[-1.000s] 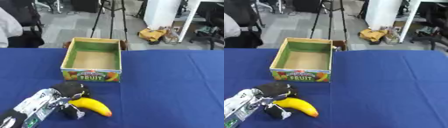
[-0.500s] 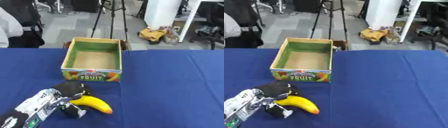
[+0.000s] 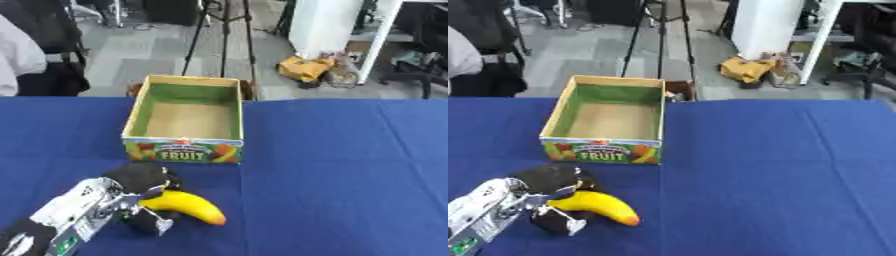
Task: Pick up objects on the table and place them in the box.
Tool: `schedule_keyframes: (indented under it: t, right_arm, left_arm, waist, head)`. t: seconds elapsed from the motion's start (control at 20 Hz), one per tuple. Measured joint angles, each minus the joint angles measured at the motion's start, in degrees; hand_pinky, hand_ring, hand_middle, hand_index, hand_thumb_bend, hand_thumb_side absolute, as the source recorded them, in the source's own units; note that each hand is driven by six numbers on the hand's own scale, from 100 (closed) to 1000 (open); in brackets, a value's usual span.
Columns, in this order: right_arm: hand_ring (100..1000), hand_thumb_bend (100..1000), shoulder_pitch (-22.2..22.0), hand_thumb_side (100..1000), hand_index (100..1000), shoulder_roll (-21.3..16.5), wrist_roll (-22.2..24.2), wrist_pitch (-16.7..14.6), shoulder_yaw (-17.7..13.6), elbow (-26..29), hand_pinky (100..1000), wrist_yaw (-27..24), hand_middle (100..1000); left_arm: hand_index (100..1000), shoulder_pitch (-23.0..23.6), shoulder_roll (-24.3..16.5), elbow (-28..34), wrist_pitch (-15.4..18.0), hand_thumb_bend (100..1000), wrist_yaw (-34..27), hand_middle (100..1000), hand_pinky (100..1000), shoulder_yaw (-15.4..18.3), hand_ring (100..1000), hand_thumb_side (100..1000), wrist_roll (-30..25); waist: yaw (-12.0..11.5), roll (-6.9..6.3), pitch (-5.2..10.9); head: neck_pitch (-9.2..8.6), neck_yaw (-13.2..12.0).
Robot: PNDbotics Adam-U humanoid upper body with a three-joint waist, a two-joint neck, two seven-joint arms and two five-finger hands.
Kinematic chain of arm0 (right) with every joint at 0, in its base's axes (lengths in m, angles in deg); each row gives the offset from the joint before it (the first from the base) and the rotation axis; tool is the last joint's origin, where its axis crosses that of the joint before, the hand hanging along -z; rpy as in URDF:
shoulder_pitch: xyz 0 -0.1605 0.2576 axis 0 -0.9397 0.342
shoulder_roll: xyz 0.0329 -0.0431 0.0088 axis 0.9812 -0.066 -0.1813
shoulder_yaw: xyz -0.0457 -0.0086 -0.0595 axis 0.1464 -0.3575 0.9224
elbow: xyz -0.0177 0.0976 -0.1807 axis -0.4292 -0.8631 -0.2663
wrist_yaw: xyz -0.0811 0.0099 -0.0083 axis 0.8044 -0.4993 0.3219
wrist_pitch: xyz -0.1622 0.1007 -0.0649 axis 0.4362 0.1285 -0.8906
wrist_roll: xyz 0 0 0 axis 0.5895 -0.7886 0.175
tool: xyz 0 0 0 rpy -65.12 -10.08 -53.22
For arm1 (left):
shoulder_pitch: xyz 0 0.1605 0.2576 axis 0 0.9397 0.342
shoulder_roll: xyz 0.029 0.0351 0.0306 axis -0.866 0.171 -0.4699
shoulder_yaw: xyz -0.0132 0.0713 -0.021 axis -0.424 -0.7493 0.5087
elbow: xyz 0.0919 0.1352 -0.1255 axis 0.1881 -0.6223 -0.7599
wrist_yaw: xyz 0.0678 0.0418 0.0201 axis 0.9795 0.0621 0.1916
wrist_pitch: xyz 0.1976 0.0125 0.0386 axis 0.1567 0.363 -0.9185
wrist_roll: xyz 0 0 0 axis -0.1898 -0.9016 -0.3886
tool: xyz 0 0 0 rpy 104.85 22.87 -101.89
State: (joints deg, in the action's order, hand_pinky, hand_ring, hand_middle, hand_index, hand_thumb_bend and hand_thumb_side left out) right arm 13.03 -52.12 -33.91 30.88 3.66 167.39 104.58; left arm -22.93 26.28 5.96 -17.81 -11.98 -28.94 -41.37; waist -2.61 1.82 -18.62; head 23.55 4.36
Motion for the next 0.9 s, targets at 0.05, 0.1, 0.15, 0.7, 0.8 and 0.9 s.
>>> schedule_keyframes:
  t: [0.05,0.1,0.15,0.7,0.8,0.9]
  right_arm:
    - [853,100,0.0,968,820,0.0,0.0,0.0,0.0,0.0,749,0.0,610]
    - [853,100,0.0,968,820,0.0,0.0,0.0,0.0,0.0,749,0.0,610]
    - [853,100,0.0,968,820,0.0,0.0,0.0,0.0,0.0,749,0.0,610]
    - [853,100,-0.23,969,820,0.0,-0.06,0.06,0.0,0.0,749,0.0,611]
    - [853,100,-0.3,969,820,0.0,-0.08,0.08,0.0,0.0,749,0.0,611]
    - [853,100,-0.39,969,820,0.0,-0.1,0.1,0.0,0.0,749,-0.02,611]
  left_arm:
    - [789,0.0,0.0,0.0,-0.08,100,0.0,688,350,0.0,595,364,0.01]
    - [788,0.0,0.0,-0.01,-0.18,100,0.0,686,348,0.0,593,363,0.07]
    - [785,0.01,0.0,-0.01,-0.25,100,0.0,682,344,0.0,589,360,0.12]
    - [773,0.11,-0.04,0.12,-1.27,100,0.68,669,332,-0.04,580,350,-0.25]
    - [772,0.19,-0.1,0.43,-1.53,100,0.8,669,332,-0.05,580,354,-0.72]
    - [772,0.28,-0.26,0.79,-1.75,100,0.82,669,332,-0.06,580,356,-1.27]
  waist:
    - [0.0,0.0,0.0]
    - [0.0,0.0,0.0]
    - [-0.01,0.0,0.0]
    - [-0.17,-0.22,0.31]
    - [-0.2,-0.29,0.32]
    - [-0.2,-0.35,0.4]
  head:
    - [0.0,-0.02]
    - [0.0,-0.03]
    - [0.0,-0.03]
    - [0.0,-0.04]
    - [0.01,-0.04]
    - [0.03,-0.04]
